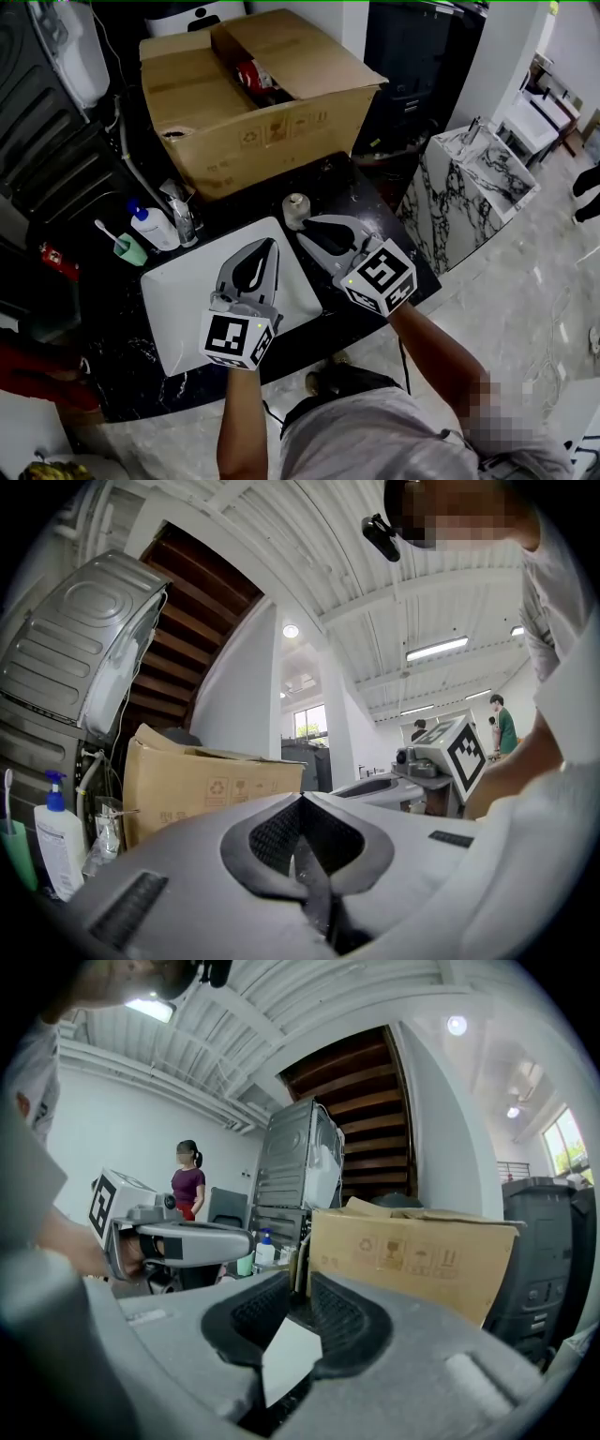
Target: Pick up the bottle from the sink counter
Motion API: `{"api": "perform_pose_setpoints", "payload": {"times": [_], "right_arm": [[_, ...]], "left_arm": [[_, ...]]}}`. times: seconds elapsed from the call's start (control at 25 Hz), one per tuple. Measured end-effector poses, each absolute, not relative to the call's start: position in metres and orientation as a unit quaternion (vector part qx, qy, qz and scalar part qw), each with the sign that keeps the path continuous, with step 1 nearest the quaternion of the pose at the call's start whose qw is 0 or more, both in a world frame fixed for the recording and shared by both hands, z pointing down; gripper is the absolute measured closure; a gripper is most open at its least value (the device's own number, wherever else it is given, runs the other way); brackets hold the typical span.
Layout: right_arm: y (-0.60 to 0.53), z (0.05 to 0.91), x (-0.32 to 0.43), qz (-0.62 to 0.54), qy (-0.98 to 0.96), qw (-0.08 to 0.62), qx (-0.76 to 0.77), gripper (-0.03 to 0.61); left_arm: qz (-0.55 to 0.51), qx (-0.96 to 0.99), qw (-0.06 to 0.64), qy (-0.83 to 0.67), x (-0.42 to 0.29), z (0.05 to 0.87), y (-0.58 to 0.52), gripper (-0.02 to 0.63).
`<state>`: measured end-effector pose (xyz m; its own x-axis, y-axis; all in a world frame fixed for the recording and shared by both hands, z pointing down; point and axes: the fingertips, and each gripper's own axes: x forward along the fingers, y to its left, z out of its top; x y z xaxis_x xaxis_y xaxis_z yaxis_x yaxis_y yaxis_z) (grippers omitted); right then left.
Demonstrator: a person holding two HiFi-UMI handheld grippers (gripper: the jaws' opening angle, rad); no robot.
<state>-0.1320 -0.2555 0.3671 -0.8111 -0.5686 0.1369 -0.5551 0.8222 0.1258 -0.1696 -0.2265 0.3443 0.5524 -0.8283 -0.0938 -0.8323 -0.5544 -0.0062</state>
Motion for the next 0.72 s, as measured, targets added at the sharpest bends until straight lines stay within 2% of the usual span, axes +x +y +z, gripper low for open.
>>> {"api": "perform_pose_setpoints", "payload": {"times": [0.44, 0.72], "right_arm": [[-0.320, 0.409, -0.126, -0.015, -0.949, 0.115, 0.292, 0.323], [-0.352, 0.436, -0.127, 0.000, -0.950, 0.138, 0.279, 0.257]], "left_arm": [[0.031, -0.870, 0.015, 0.493, -0.163, 0.365, -0.287, 0.612], [0.018, -0.859, 0.012, 0.511, -0.162, 0.381, -0.314, 0.612]]}}
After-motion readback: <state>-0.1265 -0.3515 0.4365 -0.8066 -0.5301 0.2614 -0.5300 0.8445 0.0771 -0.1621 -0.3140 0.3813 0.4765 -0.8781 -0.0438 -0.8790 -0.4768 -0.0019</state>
